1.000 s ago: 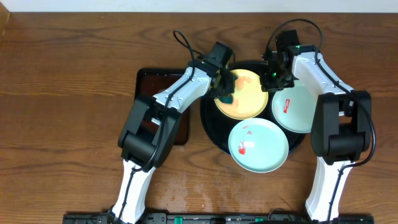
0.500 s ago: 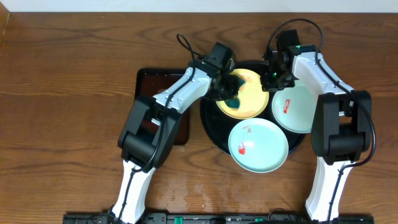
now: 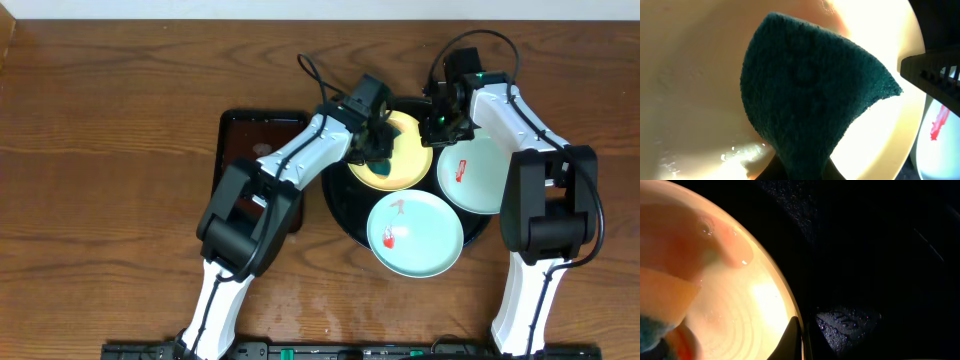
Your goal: Clean dirty plates on tray and stack at the side
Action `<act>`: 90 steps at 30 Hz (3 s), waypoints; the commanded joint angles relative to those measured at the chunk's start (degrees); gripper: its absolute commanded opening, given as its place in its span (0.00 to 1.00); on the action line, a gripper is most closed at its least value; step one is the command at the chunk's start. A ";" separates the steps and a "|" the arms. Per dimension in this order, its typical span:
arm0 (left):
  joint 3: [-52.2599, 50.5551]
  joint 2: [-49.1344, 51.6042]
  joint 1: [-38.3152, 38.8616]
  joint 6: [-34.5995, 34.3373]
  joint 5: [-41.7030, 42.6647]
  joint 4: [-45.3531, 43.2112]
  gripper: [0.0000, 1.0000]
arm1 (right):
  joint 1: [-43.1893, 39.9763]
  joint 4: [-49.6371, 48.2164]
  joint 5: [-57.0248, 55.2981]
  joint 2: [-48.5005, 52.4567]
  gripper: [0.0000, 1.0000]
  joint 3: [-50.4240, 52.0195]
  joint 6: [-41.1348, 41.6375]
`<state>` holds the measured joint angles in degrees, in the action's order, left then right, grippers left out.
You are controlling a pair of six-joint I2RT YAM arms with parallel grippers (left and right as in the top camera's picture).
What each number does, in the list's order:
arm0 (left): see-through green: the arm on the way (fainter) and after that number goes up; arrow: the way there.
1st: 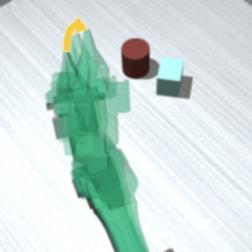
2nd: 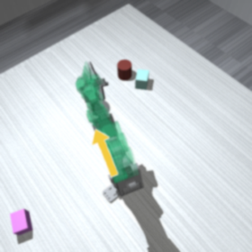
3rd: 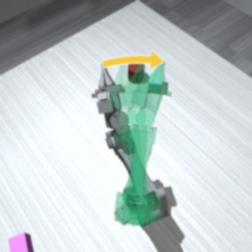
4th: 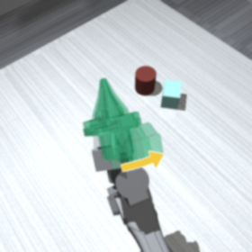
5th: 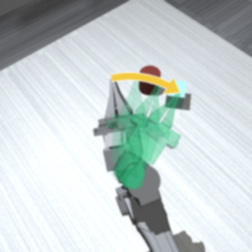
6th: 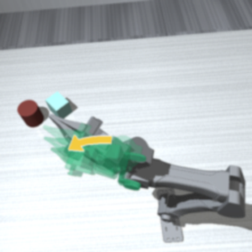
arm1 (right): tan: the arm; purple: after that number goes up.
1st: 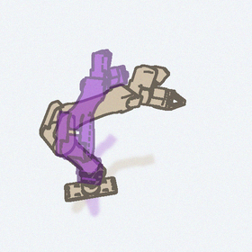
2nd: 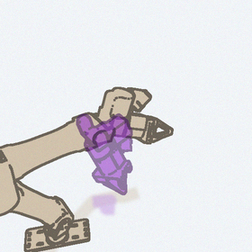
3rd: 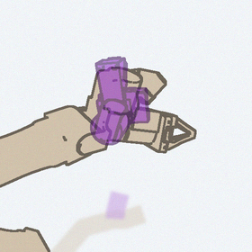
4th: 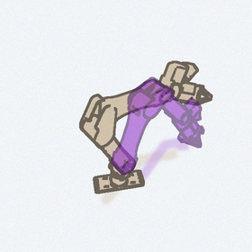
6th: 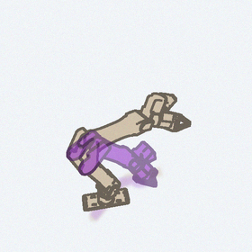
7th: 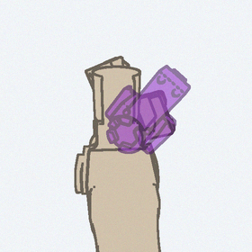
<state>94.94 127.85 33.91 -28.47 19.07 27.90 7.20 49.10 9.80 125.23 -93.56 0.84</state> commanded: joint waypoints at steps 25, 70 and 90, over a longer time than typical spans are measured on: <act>2.75 -18.29 -13.11 1.36 12.02 3.30 0.08 | -0.02 -0.26 -1.38 0.57 0.07 0.37 1.27; 0.39 -27.87 -34.32 13.14 -10.12 40.17 0.08 | -0.04 0.44 -0.11 -0.94 0.01 1.68 3.45; 0.42 -27.89 -34.34 11.89 -9.49 39.78 0.08 | -0.02 2.95 -0.11 -0.92 0.09 1.70 3.37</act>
<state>95.68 100.14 -0.54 -16.47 9.91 67.64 7.18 51.99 10.24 125.10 -92.38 3.92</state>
